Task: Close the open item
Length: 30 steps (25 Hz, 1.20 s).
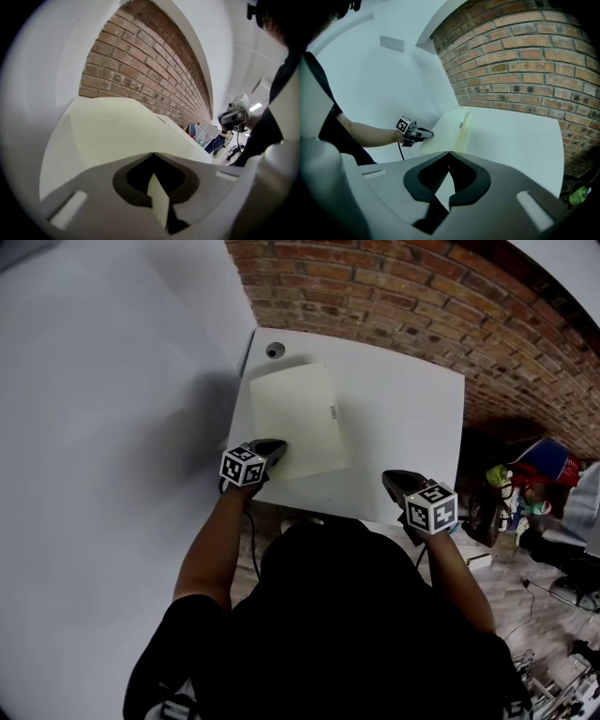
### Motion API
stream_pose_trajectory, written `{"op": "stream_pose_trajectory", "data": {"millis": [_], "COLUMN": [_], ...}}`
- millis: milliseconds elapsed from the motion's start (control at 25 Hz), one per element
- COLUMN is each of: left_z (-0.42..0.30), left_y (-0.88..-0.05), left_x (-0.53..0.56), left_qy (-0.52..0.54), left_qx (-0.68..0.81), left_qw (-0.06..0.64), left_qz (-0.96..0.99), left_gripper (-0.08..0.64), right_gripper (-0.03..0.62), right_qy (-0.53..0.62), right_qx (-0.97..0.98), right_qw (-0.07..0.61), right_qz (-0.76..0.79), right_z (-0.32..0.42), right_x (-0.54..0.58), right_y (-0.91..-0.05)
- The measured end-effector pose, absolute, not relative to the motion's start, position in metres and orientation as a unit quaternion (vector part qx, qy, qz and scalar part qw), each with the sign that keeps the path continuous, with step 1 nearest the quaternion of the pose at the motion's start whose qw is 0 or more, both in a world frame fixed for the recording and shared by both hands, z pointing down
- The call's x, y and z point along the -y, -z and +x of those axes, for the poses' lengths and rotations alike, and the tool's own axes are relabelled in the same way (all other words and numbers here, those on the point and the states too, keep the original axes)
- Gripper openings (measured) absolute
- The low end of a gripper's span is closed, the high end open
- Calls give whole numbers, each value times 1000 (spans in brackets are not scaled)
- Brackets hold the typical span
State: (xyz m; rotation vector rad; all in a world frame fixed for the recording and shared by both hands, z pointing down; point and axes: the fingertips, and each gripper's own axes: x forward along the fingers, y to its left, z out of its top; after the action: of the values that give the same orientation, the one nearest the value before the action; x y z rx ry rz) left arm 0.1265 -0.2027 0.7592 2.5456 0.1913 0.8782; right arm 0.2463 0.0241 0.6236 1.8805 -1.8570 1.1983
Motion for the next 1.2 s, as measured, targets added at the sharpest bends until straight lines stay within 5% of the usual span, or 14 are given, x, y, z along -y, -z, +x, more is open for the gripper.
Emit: {"op": "stream_pose_trajectory", "data": {"millis": [1200], "left_z": [143], "left_y": [-795], "left_x": [190], "left_qy": [-480], "left_qx": [-79], "left_qw": [199], "left_qz": [851], "left_gripper": [3], "right_gripper": [2], "right_qy": [-439], "right_qx": [624], "right_qw": [100], "right_qz": [639], "right_z": [251], "right_x": [-40], "right_y": [-646]}}
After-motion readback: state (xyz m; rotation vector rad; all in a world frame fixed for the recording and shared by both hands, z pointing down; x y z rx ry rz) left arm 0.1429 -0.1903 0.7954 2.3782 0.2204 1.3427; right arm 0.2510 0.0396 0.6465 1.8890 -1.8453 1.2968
